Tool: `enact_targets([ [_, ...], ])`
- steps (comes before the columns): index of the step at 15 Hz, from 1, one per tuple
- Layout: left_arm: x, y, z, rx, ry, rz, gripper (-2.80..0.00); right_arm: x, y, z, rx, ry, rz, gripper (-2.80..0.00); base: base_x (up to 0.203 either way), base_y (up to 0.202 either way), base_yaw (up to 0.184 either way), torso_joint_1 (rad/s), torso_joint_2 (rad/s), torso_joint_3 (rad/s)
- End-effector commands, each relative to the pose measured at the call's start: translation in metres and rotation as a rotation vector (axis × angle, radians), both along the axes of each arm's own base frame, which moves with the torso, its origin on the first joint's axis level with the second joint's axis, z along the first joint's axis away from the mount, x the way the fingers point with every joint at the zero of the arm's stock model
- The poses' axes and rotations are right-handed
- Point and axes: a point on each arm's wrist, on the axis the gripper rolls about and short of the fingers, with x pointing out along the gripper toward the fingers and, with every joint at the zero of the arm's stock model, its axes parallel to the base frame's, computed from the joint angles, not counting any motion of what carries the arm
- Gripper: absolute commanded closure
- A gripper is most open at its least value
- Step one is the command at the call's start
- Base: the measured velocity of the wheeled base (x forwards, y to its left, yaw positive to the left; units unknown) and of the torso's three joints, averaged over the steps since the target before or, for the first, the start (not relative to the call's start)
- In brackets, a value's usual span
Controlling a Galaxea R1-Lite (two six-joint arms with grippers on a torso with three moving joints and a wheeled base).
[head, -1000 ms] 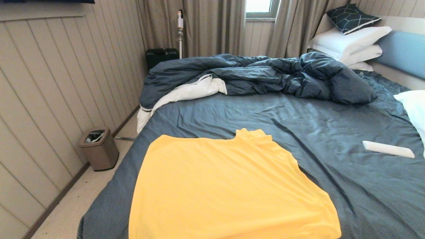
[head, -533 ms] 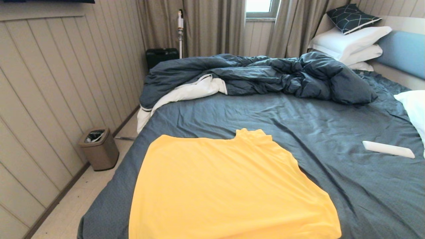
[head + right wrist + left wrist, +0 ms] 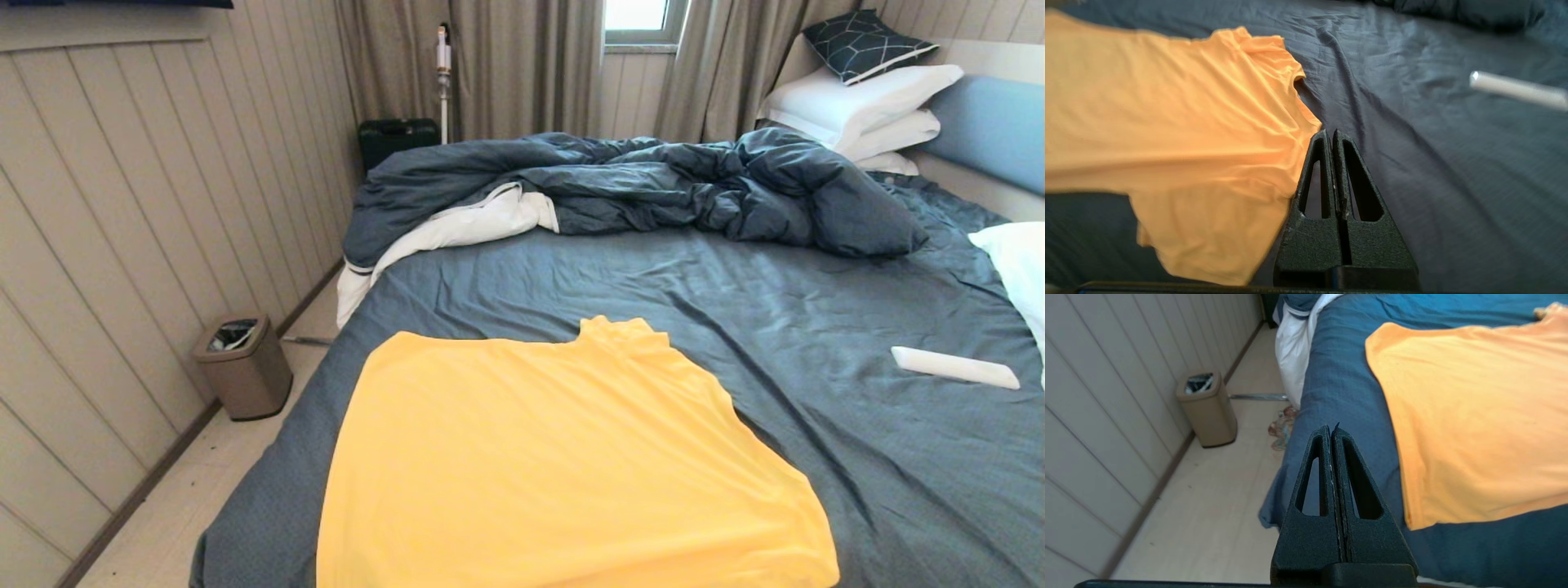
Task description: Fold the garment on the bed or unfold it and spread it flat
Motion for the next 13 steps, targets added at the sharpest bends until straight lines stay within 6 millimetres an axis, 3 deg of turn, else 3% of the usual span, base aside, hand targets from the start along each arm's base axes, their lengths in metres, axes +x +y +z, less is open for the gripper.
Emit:
enact_targets([
  [1, 0.0006, -0.0001, -0.0001, 0.009, 0.001, -0.005, 0.00, 0.0004, 0.0001, -0.0010, -0.045, 0.011, 0.004, 0.00, 0.000, 0.000, 0.000, 0.000, 0.00, 0.000],
  [13, 0.0008, 0.0000, 0.0003, -0.026, -0.008, 0.001, 0.00, 0.0005, -0.0002, -0.0008, 0.046, 0.012, -0.007, 0.00, 0.000, 0.000, 0.000, 0.000, 0.00, 0.000],
])
